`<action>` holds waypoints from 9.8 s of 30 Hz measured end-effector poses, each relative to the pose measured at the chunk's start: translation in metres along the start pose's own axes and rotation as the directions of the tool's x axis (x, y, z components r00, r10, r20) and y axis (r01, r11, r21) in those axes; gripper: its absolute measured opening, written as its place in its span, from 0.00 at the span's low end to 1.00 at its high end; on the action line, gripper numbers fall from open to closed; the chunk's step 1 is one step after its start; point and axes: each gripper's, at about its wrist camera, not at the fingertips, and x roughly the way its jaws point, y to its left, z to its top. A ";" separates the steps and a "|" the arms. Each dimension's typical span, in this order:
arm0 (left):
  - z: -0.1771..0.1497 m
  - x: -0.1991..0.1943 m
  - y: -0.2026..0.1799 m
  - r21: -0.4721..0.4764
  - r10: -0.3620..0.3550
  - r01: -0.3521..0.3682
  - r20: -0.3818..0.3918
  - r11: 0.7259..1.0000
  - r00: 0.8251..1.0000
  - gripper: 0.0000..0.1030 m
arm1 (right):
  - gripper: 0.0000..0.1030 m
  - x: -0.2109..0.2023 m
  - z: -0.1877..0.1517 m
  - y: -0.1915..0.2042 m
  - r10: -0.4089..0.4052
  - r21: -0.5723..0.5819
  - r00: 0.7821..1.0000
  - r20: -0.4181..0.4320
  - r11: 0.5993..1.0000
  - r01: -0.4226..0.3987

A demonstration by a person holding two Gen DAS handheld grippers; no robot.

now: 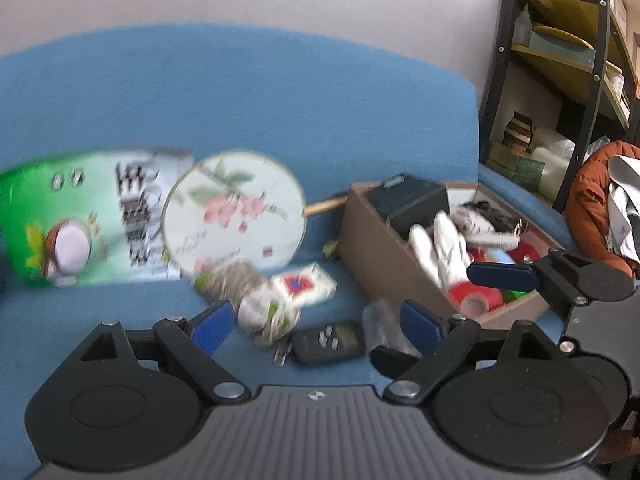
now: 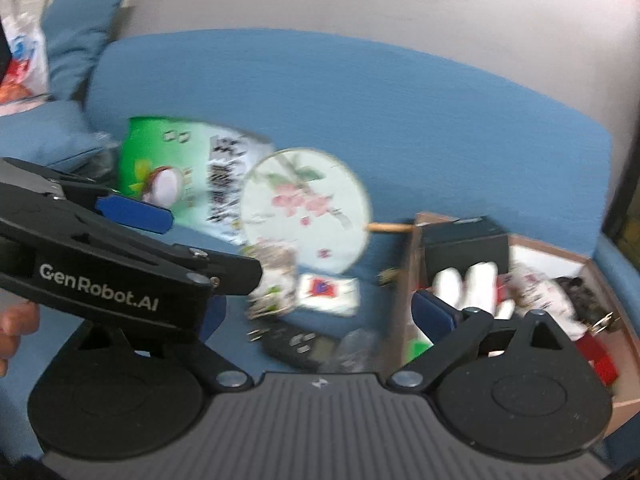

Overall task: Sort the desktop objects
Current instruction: 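Move the right tool back toward the clear plastic cup, then close the right gripper on the clear plastic cup and lift it, then carry the cup into the cardboard box and open the right gripper, then move the right tool toward the black digital luggage scale, then close the right gripper on the black luggage scale and lift it, then carry the scale into the cardboard box and open the right gripper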

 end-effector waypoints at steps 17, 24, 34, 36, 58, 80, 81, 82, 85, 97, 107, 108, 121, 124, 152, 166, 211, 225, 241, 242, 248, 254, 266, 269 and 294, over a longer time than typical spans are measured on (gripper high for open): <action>-0.052 0.041 0.031 -0.087 -0.127 0.119 -0.098 0.989 0.987 0.81 | 0.81 0.040 -0.080 0.041 -0.080 0.114 0.992 -0.093 0.989 0.091; -0.040 0.072 0.005 -0.016 -0.197 0.196 -0.114 0.980 0.974 0.55 | 0.52 0.062 -0.095 0.019 -0.152 0.138 0.978 -0.140 0.976 0.171; -0.031 0.105 -0.007 -0.042 -0.261 0.258 -0.136 0.965 0.956 0.46 | 0.26 0.089 -0.091 -0.002 -0.138 0.249 0.981 -0.135 0.954 0.169; -0.030 0.113 -0.005 -0.094 -0.270 0.258 -0.145 0.961 0.952 0.44 | 0.21 0.092 -0.091 -0.005 -0.111 0.271 0.984 -0.136 0.952 0.145; -0.068 0.036 0.028 -0.074 -0.228 0.218 -0.156 0.973 0.961 0.30 | 0.07 0.025 -0.106 0.022 0.157 0.181 0.985 -0.067 0.973 -0.143; -0.083 0.045 0.049 -0.175 -0.023 -0.002 -0.139 0.985 0.990 0.45 | 0.29 0.053 -0.096 0.021 0.114 0.143 0.991 -0.068 0.984 -0.103; -0.083 0.045 0.051 -0.187 -0.017 -0.009 -0.137 0.982 0.990 0.45 | 0.29 0.056 -0.095 0.022 0.119 0.148 0.991 -0.069 0.983 -0.108; -0.083 0.046 0.053 -0.201 -0.015 -0.013 -0.135 0.979 0.991 0.45 | 0.29 0.058 -0.094 0.023 0.123 0.148 0.990 -0.068 0.983 -0.112; -0.081 0.048 0.056 -0.219 -0.013 -0.015 -0.126 0.976 0.992 0.45 | 0.29 0.065 -0.090 0.029 0.125 0.135 0.990 -0.072 0.984 -0.114; -0.064 0.044 0.037 -0.156 -0.048 0.029 -0.118 0.987 0.992 0.06 | 0.07 0.059 -0.077 0.037 0.091 0.119 0.994 -0.063 0.989 -0.083; 0.000 0.025 -0.018 -0.054 -0.136 0.137 0.028 0.989 0.990 0.06 | 0.06 -0.002 -0.041 -0.012 -0.038 0.184 0.990 0.138 0.983 0.012; 0.005 0.026 -0.026 -0.034 -0.144 0.146 0.037 0.989 0.989 0.06 | 0.06 -0.007 -0.039 -0.019 -0.055 0.190 0.987 0.151 0.981 0.026; 0.032 0.103 -0.104 0.067 -0.207 0.205 0.023 0.976 0.978 0.07 | 0.06 -0.001 -0.046 -0.118 -0.231 0.238 0.964 0.134 0.951 0.194; 0.027 0.110 -0.108 0.082 -0.212 0.212 -0.008 0.974 0.977 0.10 | 0.07 0.010 -0.054 -0.129 -0.220 0.244 0.972 0.083 0.950 0.194; -0.001 0.065 -0.074 0.024 -0.226 0.225 0.016 0.974 0.974 0.92 | 0.91 -0.017 -0.071 -0.097 -0.304 0.123 0.950 0.067 0.948 0.295; -0.004 0.038 -0.043 -0.028 -0.171 0.171 0.018 0.985 0.985 0.92 | 0.92 -0.034 -0.054 -0.062 -0.272 0.109 0.958 0.089 0.959 0.262; -0.035 0.151 0.066 -0.146 -0.242 0.217 -0.186 0.965 0.952 0.61 | 0.95 0.164 -0.055 0.029 -0.121 0.052 0.975 -0.187 0.990 0.132; -0.069 0.088 0.081 -0.158 -0.201 0.175 -0.167 0.972 0.965 0.52 | 0.96 0.114 -0.065 0.058 0.124 0.018 0.962 -0.244 0.992 -0.123; -0.093 0.006 0.098 -0.286 -0.047 -0.025 -0.243 0.958 0.969 0.67 | 0.82 0.065 -0.068 0.085 0.280 -0.093 0.940 -0.198 0.949 -0.302; -0.094 0.010 0.097 -0.293 -0.046 -0.029 -0.247 0.956 0.968 0.67 | 0.76 0.070 -0.070 0.084 0.281 -0.079 0.937 -0.208 0.950 -0.302; -0.089 0.027 0.095 -0.403 -0.093 -0.007 -0.228 0.915 0.969 0.66 | 0.52 0.065 -0.080 0.078 0.352 0.032 0.911 -0.214 0.935 -0.353; -0.085 0.038 0.083 -0.393 -0.021 -0.082 -0.250 0.916 0.968 0.55 | 0.50 0.051 -0.082 0.086 0.358 0.028 0.907 -0.223 0.932 -0.361; -0.076 0.054 0.066 -0.281 0.055 -0.142 -0.294 0.949 0.954 0.58 | 0.48 0.065 -0.081 0.091 0.291 0.129 0.934 -0.209 0.955 -0.268; -0.072 0.052 0.062 -0.281 0.059 -0.148 -0.302 0.948 0.951 0.56 | 0.47 0.062 -0.079 0.092 0.284 0.125 0.937 -0.205 0.957 -0.263; 0.073 0.045 -0.107 -0.045 -0.154 0.154 0.008 0.987 0.988 0.54 | 0.47 -0.045 -0.014 -0.056 -0.047 0.197 0.985 0.169 0.980 0.013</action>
